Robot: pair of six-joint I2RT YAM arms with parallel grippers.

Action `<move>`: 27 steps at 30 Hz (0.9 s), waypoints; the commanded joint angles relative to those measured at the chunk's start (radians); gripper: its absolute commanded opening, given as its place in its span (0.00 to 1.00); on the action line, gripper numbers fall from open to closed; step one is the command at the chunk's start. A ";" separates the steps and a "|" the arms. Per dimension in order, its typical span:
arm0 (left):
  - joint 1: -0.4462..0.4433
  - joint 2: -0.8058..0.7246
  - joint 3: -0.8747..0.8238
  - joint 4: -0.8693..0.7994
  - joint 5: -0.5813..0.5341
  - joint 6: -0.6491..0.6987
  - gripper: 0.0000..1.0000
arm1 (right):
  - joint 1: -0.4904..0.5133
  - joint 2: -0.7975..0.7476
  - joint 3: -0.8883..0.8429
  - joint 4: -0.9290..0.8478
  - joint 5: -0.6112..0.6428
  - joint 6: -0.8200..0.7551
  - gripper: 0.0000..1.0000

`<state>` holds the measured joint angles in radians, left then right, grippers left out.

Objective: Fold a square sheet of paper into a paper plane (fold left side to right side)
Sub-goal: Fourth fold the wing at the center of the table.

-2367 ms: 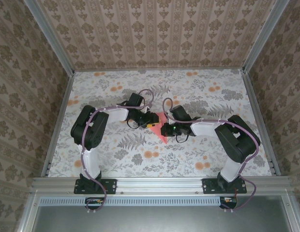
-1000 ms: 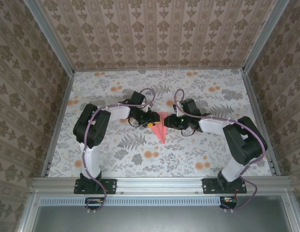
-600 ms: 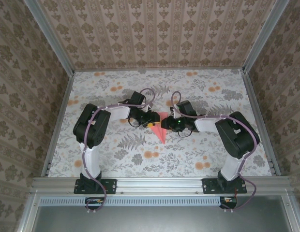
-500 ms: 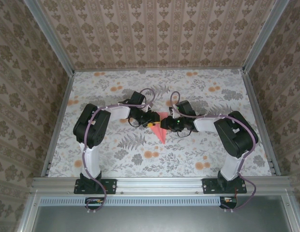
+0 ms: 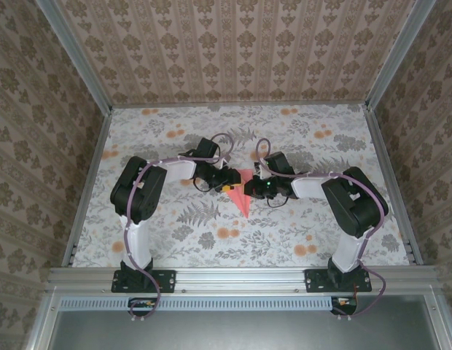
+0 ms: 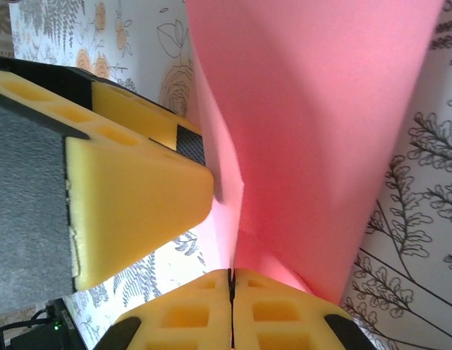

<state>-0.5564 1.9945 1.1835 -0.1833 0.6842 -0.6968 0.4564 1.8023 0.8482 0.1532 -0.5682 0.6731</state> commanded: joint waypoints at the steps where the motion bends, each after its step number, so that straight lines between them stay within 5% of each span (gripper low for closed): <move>1: -0.005 0.024 -0.003 -0.049 -0.034 0.013 0.47 | 0.004 -0.010 0.018 -0.061 0.036 -0.036 0.07; 27: -0.005 0.025 -0.003 -0.050 -0.034 0.013 0.47 | 0.001 0.008 0.055 -0.162 0.123 -0.089 0.07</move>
<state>-0.5564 1.9949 1.1835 -0.1833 0.6842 -0.6968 0.4564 1.8019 0.8791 0.0288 -0.4736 0.6044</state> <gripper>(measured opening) 0.466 0.068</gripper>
